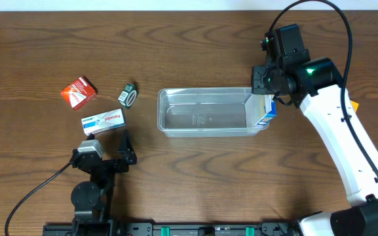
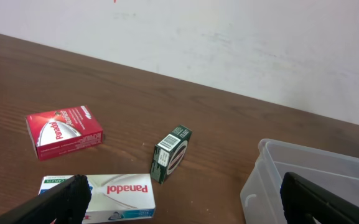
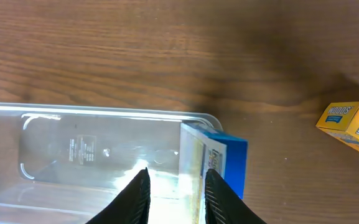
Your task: Pack container
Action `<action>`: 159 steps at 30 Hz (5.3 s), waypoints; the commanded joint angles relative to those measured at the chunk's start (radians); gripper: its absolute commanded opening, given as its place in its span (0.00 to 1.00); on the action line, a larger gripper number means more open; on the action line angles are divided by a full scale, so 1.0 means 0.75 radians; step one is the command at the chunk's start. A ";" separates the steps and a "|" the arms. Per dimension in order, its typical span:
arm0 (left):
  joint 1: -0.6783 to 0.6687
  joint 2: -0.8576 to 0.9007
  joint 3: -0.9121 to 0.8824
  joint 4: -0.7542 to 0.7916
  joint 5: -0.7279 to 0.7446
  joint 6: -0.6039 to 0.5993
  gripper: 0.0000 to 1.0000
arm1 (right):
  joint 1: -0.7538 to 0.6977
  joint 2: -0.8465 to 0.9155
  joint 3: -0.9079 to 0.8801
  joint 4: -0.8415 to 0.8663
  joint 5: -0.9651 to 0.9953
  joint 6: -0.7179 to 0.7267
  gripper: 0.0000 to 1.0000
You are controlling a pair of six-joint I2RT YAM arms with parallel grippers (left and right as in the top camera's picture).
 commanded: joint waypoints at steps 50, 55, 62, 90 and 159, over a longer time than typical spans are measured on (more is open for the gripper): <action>-0.005 0.001 -0.021 -0.047 0.015 0.018 0.98 | -0.119 -0.020 -0.217 0.096 -0.184 -0.103 0.01; -0.005 0.001 -0.021 -0.047 0.015 0.018 0.98 | -0.057 -0.019 -0.217 0.131 -0.185 -0.132 0.01; -0.005 0.001 -0.021 -0.047 0.015 0.018 0.98 | 0.011 -0.002 -0.217 0.156 -0.184 -0.147 0.01; -0.005 0.001 -0.021 -0.047 0.015 0.018 0.98 | 0.198 0.020 -0.217 0.226 -0.278 -0.191 0.06; -0.005 0.001 -0.021 -0.047 0.015 0.018 0.98 | 0.493 0.562 -0.217 0.696 -0.333 0.497 0.45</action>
